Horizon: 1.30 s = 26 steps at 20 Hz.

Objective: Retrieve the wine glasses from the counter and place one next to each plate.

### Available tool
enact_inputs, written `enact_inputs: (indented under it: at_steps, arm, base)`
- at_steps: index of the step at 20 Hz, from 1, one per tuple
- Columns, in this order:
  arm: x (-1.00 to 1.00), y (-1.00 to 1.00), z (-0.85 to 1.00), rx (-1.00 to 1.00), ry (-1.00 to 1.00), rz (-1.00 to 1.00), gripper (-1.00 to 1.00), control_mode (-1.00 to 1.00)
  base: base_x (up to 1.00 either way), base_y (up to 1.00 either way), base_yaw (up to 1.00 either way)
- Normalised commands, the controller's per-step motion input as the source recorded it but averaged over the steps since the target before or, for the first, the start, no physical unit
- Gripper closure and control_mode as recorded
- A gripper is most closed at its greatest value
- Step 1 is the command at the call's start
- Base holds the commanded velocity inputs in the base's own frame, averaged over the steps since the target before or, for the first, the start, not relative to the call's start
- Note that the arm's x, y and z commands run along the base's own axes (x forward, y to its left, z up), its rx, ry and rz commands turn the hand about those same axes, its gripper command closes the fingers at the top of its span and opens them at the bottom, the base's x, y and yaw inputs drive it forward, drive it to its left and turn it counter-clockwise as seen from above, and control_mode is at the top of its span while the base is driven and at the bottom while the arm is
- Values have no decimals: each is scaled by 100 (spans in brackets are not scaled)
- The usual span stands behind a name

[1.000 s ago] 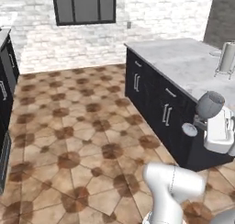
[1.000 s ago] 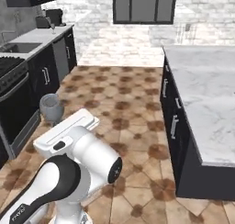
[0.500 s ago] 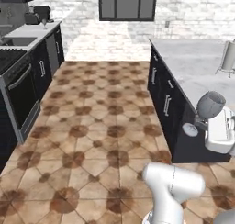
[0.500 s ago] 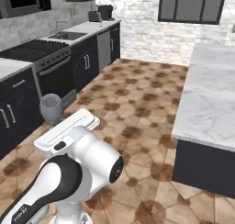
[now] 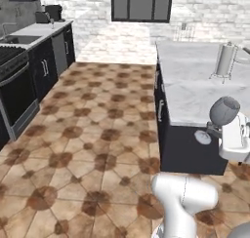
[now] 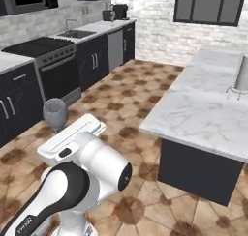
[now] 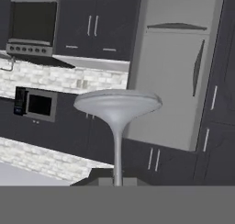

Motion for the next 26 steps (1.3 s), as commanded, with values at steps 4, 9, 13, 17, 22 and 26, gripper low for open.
enact_inputs:
  at_steps: [4, 9, 13, 17, 22, 26]
  arm:
    - [0, 0, 0, 0, 0, 0, 100, 100]
    - [0, 0, 0, 0, 0, 0, 100, 100]
    - [0, 0, 0, 0, 0, 0, 100, 100]
    - [0, 0, 0, 0, 0, 0, 100, 100]
    - [0, 0, 0, 0, 0, 0, 100, 100]
    - [0, 0, 0, 0, 0, 0, 100, 100]
  base:
    - [-5, -100, 12]
    - [-52, -100, 11]
    - [-39, -100, 15]
    - [-24, -100, 18]
    - [-19, -100, 19]
    - [-11, -100, 21]
